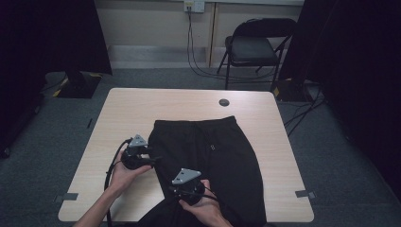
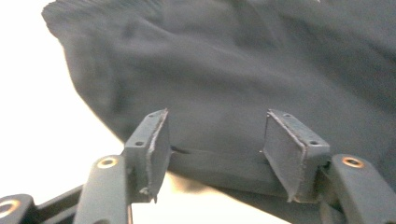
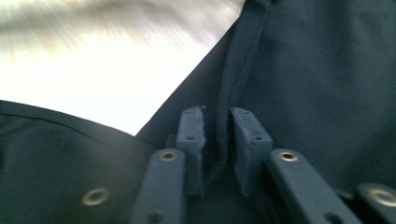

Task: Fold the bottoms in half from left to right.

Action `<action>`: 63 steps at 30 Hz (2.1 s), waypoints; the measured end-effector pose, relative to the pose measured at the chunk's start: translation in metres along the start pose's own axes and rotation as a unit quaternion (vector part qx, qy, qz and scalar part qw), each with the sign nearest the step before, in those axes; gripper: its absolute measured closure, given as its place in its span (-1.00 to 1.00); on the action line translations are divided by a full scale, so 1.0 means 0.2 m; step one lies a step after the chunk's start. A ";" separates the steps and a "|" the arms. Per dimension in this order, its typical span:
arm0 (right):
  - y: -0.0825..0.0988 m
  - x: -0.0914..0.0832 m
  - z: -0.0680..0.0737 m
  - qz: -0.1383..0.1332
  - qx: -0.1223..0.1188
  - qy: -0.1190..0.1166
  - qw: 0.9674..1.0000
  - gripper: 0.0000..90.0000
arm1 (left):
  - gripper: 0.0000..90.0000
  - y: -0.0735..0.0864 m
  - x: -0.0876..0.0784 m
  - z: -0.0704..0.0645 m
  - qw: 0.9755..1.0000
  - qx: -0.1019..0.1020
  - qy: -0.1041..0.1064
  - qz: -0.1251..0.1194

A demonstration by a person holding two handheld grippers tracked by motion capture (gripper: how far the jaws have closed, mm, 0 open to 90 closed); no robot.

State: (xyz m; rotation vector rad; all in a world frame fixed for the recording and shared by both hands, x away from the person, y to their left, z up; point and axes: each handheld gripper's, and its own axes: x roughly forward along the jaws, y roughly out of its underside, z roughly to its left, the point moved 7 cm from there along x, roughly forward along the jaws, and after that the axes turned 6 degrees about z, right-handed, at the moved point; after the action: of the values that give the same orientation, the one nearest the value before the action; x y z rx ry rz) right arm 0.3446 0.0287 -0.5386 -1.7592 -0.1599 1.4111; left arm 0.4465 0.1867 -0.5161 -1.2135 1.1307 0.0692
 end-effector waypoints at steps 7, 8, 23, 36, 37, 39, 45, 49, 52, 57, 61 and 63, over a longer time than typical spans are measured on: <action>0.03 -0.01 0.02 0.005 -0.017 -0.010 1.000 0.98 | -0.19 0.03 -0.02 0.11 1.000 -0.020 -0.020 0.006; 0.04 0.00 0.02 0.004 -0.020 -0.008 1.000 0.98 | -0.20 0.02 -0.02 0.12 0.999 -0.030 -0.015 0.000; 0.06 -0.02 0.07 -0.003 -0.029 -0.016 0.999 0.98 | -0.17 0.00 0.15 0.24 0.997 -0.063 -0.031 0.034; 0.05 0.00 0.08 -0.010 -0.026 -0.018 0.999 0.98 | 0.51 -0.05 0.21 0.14 0.998 -0.028 -0.042 0.026; 0.05 0.00 0.08 -0.009 -0.025 -0.020 0.999 0.98 | 0.67 -0.05 0.22 0.15 0.998 -0.036 -0.036 0.022; 0.04 0.01 0.09 -0.005 -0.025 -0.022 0.999 0.98 | 0.90 -0.05 0.22 0.15 0.999 -0.038 -0.024 0.021; 0.00 -0.01 0.09 -0.007 -0.023 -0.030 0.999 0.98 | 0.96 -0.08 0.16 0.17 0.997 -0.076 0.001 -0.007; -0.07 -0.08 0.09 -0.030 -0.019 -0.040 0.999 0.99 | 0.96 -0.14 0.08 0.15 0.995 -0.092 0.005 -0.042; -0.13 -0.15 0.11 -0.050 -0.021 -0.047 0.997 0.99 | 0.96 -0.23 0.01 0.12 0.993 -0.086 0.009 -0.078; -0.25 -0.23 0.14 -0.080 -0.026 -0.055 0.995 0.99 | 0.96 -0.31 -0.04 0.13 0.990 -0.098 0.013 -0.100; -0.36 -0.28 0.16 -0.102 -0.036 -0.060 0.992 0.99 | 0.96 -0.36 -0.08 0.14 0.989 -0.099 0.012 -0.113; -0.43 -0.32 0.17 -0.116 -0.045 -0.066 0.990 0.99 | 0.96 -0.39 -0.12 0.15 0.987 -0.098 0.014 -0.127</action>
State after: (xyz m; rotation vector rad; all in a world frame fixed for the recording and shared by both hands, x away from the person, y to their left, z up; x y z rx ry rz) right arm 0.3262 0.0643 -0.4341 -1.6587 -0.4891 1.3667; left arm 0.4991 0.1882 -0.4478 -1.5309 1.0022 -0.0310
